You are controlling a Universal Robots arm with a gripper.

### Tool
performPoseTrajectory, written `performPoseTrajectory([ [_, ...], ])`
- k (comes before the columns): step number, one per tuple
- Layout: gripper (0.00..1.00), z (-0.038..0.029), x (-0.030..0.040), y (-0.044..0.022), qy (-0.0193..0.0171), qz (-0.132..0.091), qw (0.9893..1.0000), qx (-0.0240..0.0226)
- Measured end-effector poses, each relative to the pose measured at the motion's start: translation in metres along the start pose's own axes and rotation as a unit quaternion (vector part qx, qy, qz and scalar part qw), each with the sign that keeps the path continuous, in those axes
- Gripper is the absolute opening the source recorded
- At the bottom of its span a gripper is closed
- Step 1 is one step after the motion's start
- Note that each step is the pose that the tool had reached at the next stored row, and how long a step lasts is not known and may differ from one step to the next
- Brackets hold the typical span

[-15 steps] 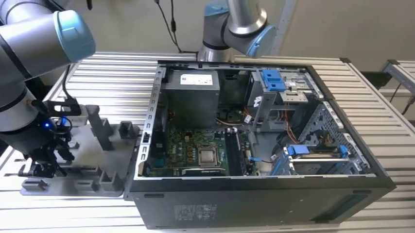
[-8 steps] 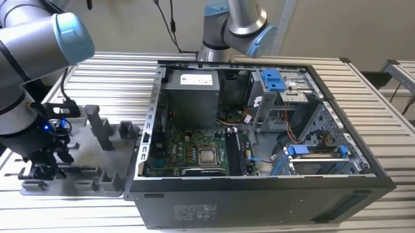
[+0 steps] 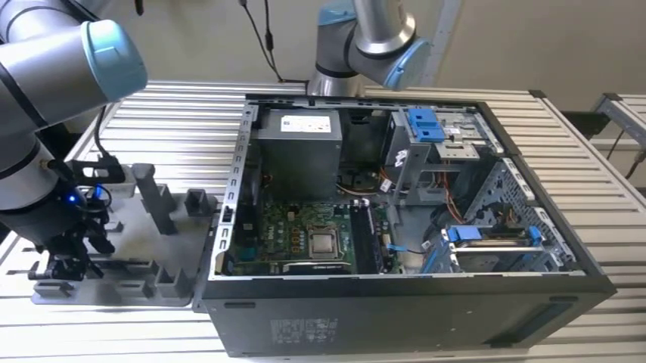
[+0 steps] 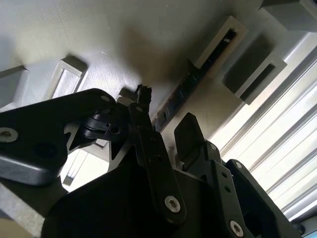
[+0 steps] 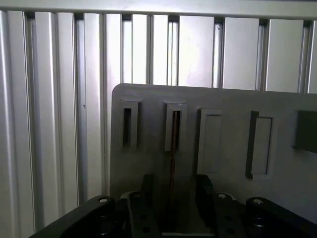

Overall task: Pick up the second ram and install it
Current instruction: 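Pick up the second ram and move it above second insertion slot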

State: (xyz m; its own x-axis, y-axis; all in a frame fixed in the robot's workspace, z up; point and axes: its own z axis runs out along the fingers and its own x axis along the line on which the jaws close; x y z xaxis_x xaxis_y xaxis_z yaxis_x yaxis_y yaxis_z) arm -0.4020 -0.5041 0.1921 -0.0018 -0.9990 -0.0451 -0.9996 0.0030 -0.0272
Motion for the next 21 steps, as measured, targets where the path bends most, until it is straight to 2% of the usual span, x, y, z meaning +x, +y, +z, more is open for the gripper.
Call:
performPoseTrajectory([
  [8,0.48,-0.0006,-0.0001,0.0000,0.0000,0.000,1.0000,0.0000],
  [10,0.40,-0.0006,-0.0001,0.0000,0.0000,0.000,1.0000,0.0000],
  [11,0.40,-0.0006,-0.0001,0.0000,0.0001,0.000,1.0000,0.0000],
  [14,0.21,-0.0006,-0.0001,0.0000,0.0001,0.000,1.0000,0.0000],
  [16,0.21,-0.0006,-0.0001,0.0000,0.0001,0.000,1.0000,0.0000],
  [17,0.15,-0.0006,-0.0001,0.0000,0.0001,0.000,1.0000,0.0000],
  [21,0.15,-0.0007,-0.0001,0.0000,0.0001,0.000,1.0000,0.0000],
])
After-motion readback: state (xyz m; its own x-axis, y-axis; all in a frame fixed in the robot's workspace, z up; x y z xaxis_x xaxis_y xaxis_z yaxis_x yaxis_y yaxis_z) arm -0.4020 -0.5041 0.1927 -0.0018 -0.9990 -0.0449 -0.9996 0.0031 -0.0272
